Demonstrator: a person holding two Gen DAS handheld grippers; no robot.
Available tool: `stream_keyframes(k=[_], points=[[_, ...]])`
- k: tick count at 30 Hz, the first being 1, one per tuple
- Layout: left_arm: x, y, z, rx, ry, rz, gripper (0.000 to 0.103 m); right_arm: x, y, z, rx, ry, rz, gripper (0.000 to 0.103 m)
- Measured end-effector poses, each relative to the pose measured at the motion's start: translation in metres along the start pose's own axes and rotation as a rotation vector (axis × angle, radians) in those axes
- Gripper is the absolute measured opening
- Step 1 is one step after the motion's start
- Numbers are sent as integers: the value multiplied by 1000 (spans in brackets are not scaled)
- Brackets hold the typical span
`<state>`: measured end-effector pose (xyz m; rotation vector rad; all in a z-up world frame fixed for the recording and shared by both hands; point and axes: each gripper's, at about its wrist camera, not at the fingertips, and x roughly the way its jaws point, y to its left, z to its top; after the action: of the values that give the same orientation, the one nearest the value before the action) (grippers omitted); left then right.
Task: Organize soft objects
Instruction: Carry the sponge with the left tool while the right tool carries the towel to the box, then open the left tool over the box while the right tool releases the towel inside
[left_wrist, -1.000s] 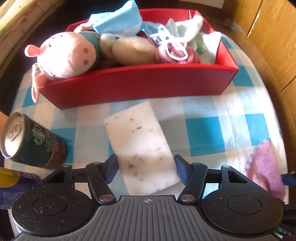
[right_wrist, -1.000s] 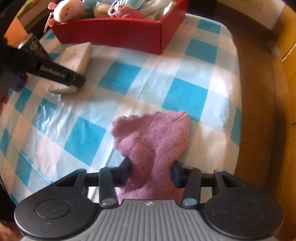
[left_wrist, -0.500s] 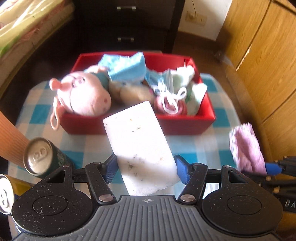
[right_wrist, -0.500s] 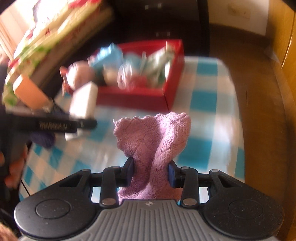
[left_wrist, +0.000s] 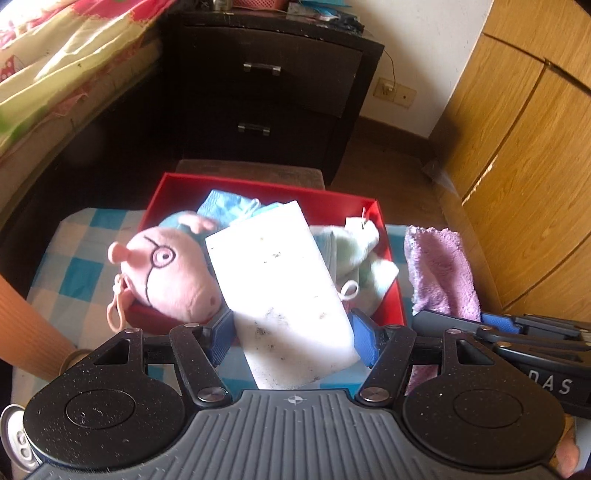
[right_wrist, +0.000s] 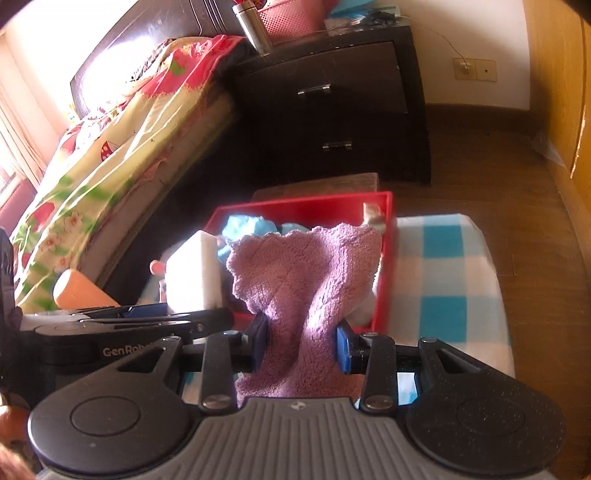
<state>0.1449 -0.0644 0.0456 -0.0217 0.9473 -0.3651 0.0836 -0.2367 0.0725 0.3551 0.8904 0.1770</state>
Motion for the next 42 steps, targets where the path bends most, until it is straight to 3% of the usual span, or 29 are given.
stream_keyframes(k=[10,18,21,23,25,27,35,42], points=[[27,4,41,-32,-79,60,65,39,-6,35,33,-80,-6,15],[66,21,50,-65,-54,73,67,86,-16,45,38,-70,-33,18],[69,30,52,-87,-59,67,69,94,-19,46,58,-79,-36,26],[68,36,53,-106,-58,63,69,98,-23,47,87,-82,-25,37],[68,38,54,-108,-58,61,69,100,-26,47,114,-79,-2,48],[66,39,54,-113,-60,62,70,100,-29,47,136,-82,17,51],[55,37,56,-107,-75,56,80,91,-29,49,152,-106,13,52],[40,35,55,-122,-77,58,80,79,-27,45,137,-90,-12,52]])
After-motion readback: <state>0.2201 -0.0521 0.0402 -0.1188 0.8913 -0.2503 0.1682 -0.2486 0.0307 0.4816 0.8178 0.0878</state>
